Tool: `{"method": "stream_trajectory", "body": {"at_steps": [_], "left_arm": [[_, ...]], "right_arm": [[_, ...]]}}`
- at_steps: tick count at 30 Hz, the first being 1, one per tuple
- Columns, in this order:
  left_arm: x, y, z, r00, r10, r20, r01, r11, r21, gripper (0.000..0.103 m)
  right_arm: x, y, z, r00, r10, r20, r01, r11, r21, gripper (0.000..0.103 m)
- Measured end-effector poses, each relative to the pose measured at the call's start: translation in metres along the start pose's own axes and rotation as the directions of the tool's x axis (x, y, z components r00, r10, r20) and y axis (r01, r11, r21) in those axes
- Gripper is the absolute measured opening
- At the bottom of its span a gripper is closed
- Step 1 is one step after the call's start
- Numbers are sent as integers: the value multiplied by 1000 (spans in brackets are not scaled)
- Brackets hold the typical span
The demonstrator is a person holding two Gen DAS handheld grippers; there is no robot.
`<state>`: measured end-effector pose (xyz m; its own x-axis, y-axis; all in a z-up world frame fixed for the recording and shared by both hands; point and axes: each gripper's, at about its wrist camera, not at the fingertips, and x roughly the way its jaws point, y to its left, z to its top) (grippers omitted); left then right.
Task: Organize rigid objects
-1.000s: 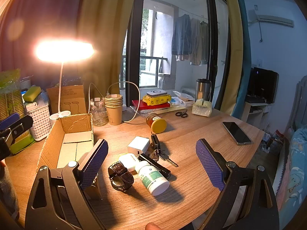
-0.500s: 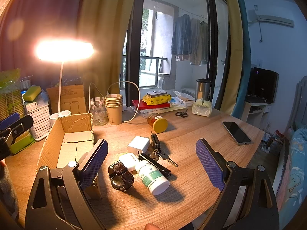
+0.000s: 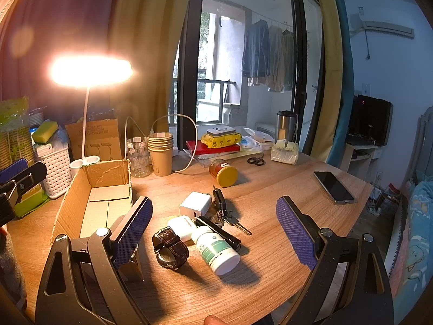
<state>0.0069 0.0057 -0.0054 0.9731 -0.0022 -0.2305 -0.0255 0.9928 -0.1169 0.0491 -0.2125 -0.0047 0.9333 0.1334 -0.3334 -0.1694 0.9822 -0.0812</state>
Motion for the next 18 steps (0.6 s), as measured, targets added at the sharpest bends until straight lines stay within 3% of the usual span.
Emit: {"method": "stream_trajectory", "body": {"at_steps": [18], "left_arm": [[12, -2, -4, 998, 12, -54, -12, 1000, -1, 89]], "right_arm": [[8, -4, -8, 1000, -3, -21, 3, 1000, 8, 95]]}}
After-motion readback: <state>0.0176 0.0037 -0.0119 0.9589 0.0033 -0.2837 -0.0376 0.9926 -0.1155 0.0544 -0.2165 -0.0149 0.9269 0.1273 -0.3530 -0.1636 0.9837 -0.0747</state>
